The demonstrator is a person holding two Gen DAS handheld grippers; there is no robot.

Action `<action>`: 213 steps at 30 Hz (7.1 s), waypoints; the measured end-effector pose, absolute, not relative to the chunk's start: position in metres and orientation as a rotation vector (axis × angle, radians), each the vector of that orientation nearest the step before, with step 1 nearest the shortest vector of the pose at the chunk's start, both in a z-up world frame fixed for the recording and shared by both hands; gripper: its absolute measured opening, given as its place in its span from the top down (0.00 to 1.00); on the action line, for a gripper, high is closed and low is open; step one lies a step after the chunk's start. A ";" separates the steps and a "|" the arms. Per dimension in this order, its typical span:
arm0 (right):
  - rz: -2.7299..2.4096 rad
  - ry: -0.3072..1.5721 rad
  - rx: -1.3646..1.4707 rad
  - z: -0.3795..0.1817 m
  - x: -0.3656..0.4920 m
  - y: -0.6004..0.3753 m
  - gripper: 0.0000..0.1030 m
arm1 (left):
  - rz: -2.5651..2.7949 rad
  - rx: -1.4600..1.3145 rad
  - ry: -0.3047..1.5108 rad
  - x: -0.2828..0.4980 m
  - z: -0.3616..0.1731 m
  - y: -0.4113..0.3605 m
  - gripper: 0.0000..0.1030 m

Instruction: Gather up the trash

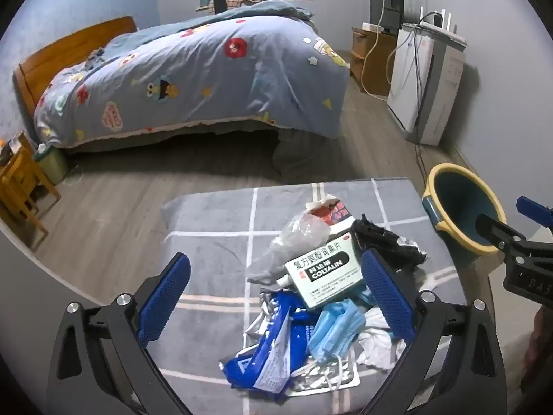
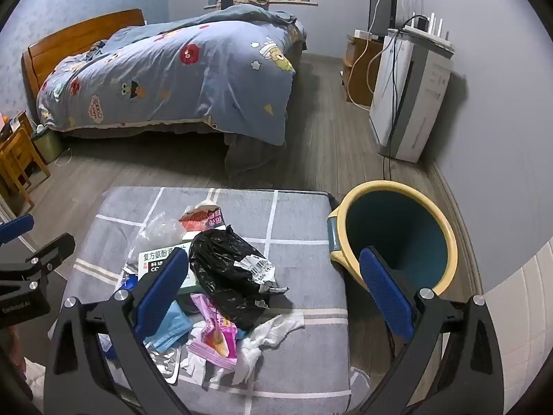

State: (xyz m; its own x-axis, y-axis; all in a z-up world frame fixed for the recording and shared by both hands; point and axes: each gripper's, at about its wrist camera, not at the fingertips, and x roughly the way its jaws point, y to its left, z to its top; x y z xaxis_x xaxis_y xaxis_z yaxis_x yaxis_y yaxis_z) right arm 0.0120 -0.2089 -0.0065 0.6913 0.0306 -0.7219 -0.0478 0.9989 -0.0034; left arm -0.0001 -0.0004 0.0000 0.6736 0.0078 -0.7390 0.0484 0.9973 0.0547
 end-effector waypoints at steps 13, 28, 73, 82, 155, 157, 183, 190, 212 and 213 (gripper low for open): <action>0.049 0.820 -0.033 -0.014 0.014 -0.209 0.05 | -0.030 0.062 0.822 -0.001 0.001 -0.001 0.05; 0.041 0.836 -0.024 -0.012 0.016 -0.210 0.05 | -0.025 0.050 0.831 0.001 0.005 0.003 0.05; 0.039 0.856 -0.023 -0.015 0.017 -0.209 0.05 | -0.026 0.041 0.833 0.002 0.006 0.005 0.05; 0.040 0.863 -0.022 -0.017 0.017 -0.209 0.05 | -0.026 0.042 0.833 0.002 0.006 0.005 0.05; 0.200 0.957 0.100 0.013 0.121 -0.308 0.88 | -0.390 0.190 0.827 0.128 0.009 -0.104 0.78; 0.172 0.953 0.110 0.015 0.121 -0.329 0.88 | -0.427 0.190 0.827 0.130 0.011 -0.124 0.78; -0.158 1.043 0.328 -0.099 0.150 -0.491 0.86 | -0.733 0.286 0.913 0.166 -0.078 -0.321 0.66; -0.169 1.038 0.300 -0.097 0.145 -0.487 0.60 | -0.714 0.260 0.911 0.166 -0.075 -0.311 0.50; -0.252 0.946 0.260 -0.031 0.103 -0.459 0.05 | -0.479 0.102 0.799 0.124 0.007 -0.184 0.07; -0.250 0.938 0.261 -0.027 0.102 -0.455 0.05 | -0.464 0.096 0.796 0.122 0.011 -0.174 0.07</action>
